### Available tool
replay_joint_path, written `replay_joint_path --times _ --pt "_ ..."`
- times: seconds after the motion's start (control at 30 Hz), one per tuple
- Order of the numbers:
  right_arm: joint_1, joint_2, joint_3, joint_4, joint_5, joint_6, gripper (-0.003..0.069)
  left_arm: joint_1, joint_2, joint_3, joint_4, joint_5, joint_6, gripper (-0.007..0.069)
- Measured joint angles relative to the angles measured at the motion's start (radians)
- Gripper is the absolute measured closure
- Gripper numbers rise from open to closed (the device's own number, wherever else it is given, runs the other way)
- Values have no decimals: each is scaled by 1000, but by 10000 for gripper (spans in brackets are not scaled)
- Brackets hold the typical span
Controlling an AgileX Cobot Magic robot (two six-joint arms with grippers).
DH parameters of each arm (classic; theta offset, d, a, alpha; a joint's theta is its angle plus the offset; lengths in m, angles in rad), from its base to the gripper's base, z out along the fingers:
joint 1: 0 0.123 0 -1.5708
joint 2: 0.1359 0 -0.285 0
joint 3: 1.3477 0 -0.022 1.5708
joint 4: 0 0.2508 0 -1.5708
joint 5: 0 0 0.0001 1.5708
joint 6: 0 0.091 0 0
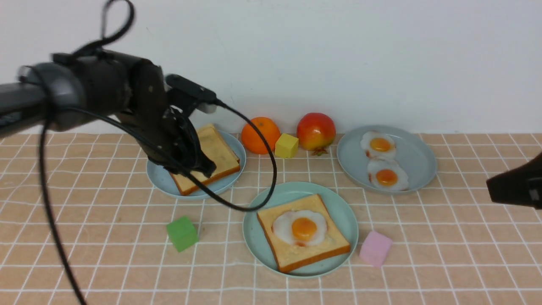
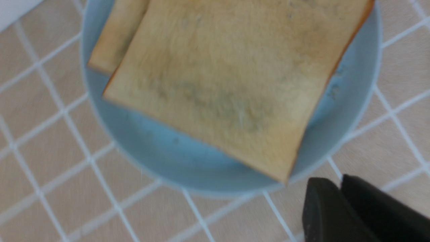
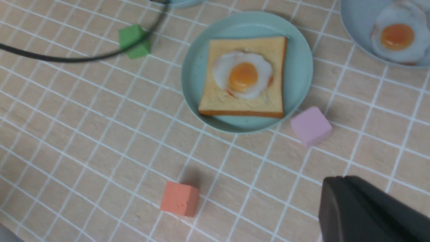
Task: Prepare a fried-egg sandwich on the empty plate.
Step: Use the left arm to grab a slice of bread
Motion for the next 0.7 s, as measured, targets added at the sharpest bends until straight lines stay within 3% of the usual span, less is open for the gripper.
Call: replay_joint_path --times 0.03,0.1,0.2,0.3,0.57,0.7 --pt "0 0 0 0 -1 -2 665 0 3 -1 0 -2 6 487" --pt "0 -2 0 21 -9 -20 664 -2 31 -10 1 -61 25 373" --pt "0 -2 0 32 -9 -36 662 -2 55 -12 7 -120 31 266" --pt "0 -2 0 35 10 -42 659 -2 83 -12 13 -134 32 202" --pt "0 -2 0 74 36 -62 657 -2 141 -15 28 -146 69 181" --pt "0 -2 0 94 37 -80 655 -2 150 -19 30 -142 76 204"
